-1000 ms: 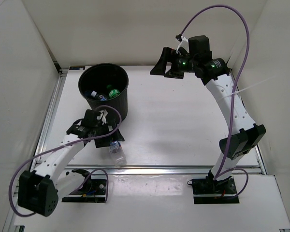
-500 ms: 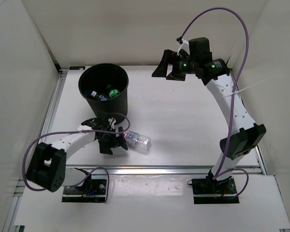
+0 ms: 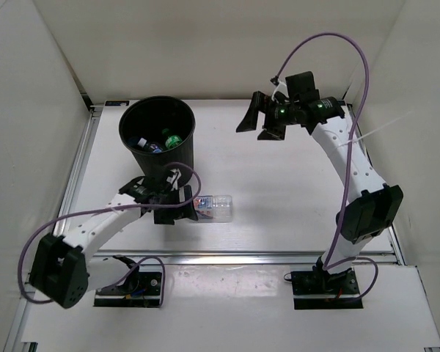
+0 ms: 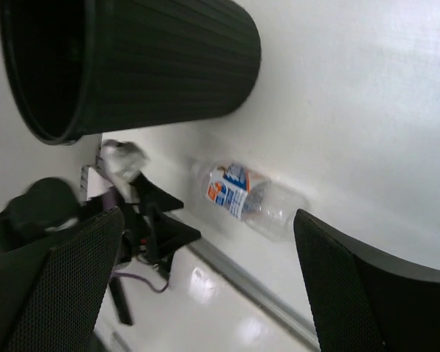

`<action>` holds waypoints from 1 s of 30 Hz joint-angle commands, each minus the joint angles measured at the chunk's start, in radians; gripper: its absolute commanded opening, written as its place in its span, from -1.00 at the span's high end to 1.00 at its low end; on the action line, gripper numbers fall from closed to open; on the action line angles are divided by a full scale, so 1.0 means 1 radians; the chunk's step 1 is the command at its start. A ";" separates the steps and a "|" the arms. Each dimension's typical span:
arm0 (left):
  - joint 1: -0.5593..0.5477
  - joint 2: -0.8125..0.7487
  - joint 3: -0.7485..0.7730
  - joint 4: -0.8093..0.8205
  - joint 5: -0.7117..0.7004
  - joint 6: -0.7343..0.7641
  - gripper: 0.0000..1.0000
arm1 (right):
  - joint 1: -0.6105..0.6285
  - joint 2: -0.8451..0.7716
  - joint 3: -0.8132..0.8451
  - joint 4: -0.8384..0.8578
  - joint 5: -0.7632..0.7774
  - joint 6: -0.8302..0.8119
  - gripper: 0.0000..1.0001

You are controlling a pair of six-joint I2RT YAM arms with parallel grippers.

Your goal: Put the plastic bottles in the bin

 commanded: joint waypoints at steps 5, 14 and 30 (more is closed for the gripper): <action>-0.005 -0.324 0.171 -0.107 -0.141 -0.025 -1.00 | -0.020 0.032 -0.098 -0.064 -0.190 -0.007 -1.00; -0.005 -0.576 0.261 -0.269 -0.419 -0.134 -1.00 | 0.208 0.066 -0.346 0.145 -0.144 -0.294 -0.88; -0.005 -0.550 0.350 -0.406 -0.474 -0.036 -1.00 | 0.275 0.148 -0.553 0.579 -0.053 -0.429 -0.88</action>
